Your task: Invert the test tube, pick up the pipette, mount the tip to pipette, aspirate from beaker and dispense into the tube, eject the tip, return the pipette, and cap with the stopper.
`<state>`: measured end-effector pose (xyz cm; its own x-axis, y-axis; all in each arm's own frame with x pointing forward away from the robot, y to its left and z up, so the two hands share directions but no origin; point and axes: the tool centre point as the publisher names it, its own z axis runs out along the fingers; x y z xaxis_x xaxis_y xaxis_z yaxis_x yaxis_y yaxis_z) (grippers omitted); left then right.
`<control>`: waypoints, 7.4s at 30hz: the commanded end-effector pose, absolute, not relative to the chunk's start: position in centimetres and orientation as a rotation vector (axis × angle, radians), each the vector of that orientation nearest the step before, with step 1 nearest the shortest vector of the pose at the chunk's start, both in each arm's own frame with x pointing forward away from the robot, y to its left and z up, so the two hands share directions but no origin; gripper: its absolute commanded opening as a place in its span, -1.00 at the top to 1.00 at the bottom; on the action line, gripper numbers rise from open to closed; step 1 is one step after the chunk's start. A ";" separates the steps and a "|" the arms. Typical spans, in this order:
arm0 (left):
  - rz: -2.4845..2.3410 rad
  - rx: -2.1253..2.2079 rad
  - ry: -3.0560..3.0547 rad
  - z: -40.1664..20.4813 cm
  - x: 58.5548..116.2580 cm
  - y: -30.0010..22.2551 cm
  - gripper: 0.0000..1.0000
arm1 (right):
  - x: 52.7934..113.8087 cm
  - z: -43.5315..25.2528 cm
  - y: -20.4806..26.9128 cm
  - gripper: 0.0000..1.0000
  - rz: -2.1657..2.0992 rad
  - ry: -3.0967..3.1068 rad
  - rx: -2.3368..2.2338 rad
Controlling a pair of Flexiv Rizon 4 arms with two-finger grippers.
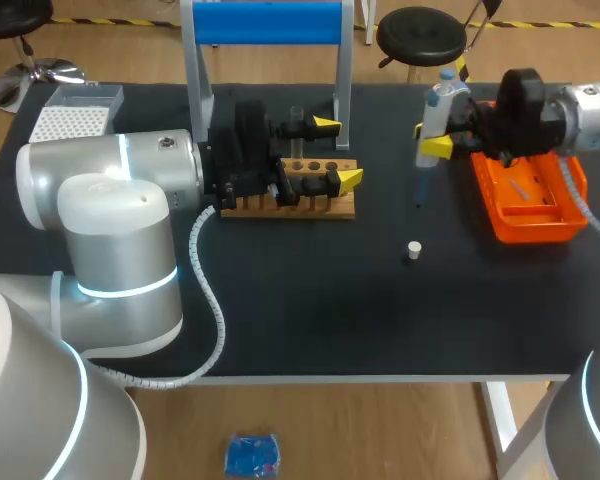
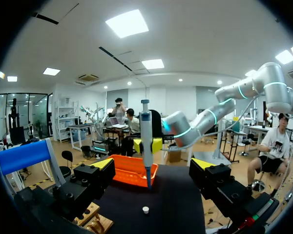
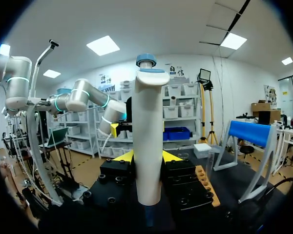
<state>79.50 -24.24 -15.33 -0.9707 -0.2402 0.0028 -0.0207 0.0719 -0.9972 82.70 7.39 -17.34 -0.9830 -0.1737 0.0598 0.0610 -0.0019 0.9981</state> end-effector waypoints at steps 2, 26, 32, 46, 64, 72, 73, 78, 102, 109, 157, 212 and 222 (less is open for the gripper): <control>-2.020 -0.270 2.167 -15.5 79.5 -24.4 -1.00 | 82.3 -18.3 9.7 1.00 -2.096 -2.064 0.161; -2.020 -0.270 2.167 -15.5 79.5 -24.4 -1.00 | 79.8 -19.6 16.7 1.00 -2.075 -2.028 0.259; -2.020 -0.270 2.167 -15.5 79.5 -24.4 -1.00 | 79.7 -19.5 17.7 1.00 -2.101 -2.016 0.248; -2.020 -0.270 2.167 -15.5 79.5 -24.4 -1.00 | 79.6 -19.3 19.0 1.00 -2.122 -2.021 0.237; -2.020 -0.270 2.167 -15.5 79.5 -24.4 -1.00 | 79.7 -19.2 19.3 1.00 -2.147 -2.015 0.211; -2.020 -0.270 2.167 -15.5 79.5 -24.4 -1.00 | 79.6 -19.2 19.4 1.00 -2.148 -2.011 0.208; -2.020 -0.270 2.167 -15.5 79.5 -24.4 -1.00 | 79.6 -19.2 19.4 1.00 -2.147 -2.011 0.207; -2.020 -0.270 2.167 -15.5 79.5 -24.4 -0.45 | 79.5 -19.3 19.5 1.00 -2.148 -2.006 0.206; -2.020 -0.270 2.167 -15.5 79.5 -24.4 1.00 | 79.4 -19.1 19.4 -1.00 -2.145 -2.011 0.198; -2.020 -0.270 2.167 -15.5 79.5 -24.4 1.00 | 79.5 -18.9 18.8 -1.00 -2.142 -2.021 0.196; -2.020 -0.270 2.167 -15.5 79.5 -24.4 1.00 | 105.6 -16.7 15.4 -1.00 -1.982 -2.626 -0.254; -1.862 -0.288 2.203 -13.7 86.1 -16.1 1.00 | 106.7 -16.3 17.1 -1.00 -1.967 -2.703 -0.331; -1.793 -0.359 2.188 -13.0 90.1 -10.4 1.00 | 106.7 -16.3 17.1 -1.00 -1.967 -2.703 -0.331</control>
<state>90.05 -12.30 -13.58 -0.9056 -0.4168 -0.0782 -0.0047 0.1942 -0.9809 106.75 17.15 -16.37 -0.9567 0.2844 -0.0613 0.0284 0.3009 0.9532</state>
